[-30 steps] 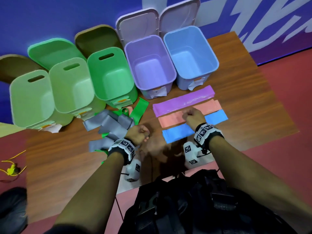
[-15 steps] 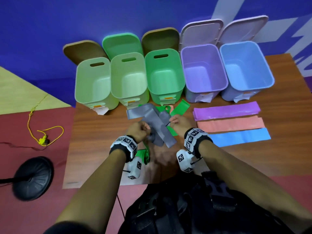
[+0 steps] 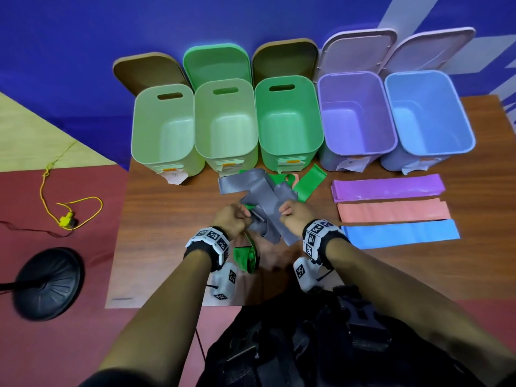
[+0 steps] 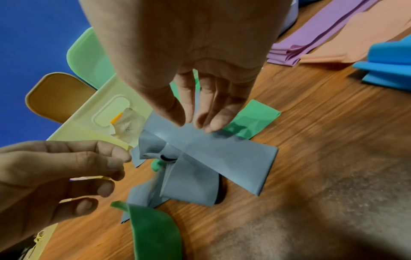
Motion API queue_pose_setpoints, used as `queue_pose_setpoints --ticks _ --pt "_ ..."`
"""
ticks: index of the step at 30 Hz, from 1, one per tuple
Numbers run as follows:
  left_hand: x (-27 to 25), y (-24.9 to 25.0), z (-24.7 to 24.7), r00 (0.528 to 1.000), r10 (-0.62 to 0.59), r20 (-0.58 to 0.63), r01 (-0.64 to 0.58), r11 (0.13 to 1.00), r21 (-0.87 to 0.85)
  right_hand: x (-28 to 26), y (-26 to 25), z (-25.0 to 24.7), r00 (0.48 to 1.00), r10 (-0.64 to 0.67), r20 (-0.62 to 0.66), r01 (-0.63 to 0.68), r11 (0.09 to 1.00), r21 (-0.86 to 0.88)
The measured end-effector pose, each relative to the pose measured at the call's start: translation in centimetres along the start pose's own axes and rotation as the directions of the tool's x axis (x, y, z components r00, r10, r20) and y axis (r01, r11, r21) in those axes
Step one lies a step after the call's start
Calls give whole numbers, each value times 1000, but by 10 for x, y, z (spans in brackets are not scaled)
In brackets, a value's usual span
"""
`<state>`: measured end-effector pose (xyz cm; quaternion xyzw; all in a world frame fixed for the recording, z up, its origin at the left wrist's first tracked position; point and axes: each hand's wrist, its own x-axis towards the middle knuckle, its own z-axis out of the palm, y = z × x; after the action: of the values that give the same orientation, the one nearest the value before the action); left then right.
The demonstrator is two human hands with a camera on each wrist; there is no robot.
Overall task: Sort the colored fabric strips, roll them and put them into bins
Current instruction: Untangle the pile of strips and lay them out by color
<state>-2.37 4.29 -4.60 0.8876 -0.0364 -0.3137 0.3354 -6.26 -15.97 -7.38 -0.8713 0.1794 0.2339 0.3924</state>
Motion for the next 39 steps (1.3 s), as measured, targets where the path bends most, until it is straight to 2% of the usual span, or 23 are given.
queue_pose_setpoints --ticks 5,11,21,29,34,39 --pt "15 12 -1 1000 21 24 -21 1000 21 8 4 -8 1000 17 -20 -16 998 68" --pt "32 32 0 997 66 41 -67 998 19 23 6 -26 993 34 -109 -26 996 80" --pt "60 43 2 991 28 128 -31 999 24 50 0 -47 996 46 -72 -44 999 18" --pt "76 41 5 994 7 113 -7 1000 3 61 -4 -51 991 80 -106 -82 997 -14" --pt "80 38 6 994 14 111 -15 1000 9 66 -10 -47 1000 8 -13 -9 996 -84" --pt "83 37 7 994 -5 111 6 1000 -12 71 -9 -43 997 57 -51 -59 997 -51"
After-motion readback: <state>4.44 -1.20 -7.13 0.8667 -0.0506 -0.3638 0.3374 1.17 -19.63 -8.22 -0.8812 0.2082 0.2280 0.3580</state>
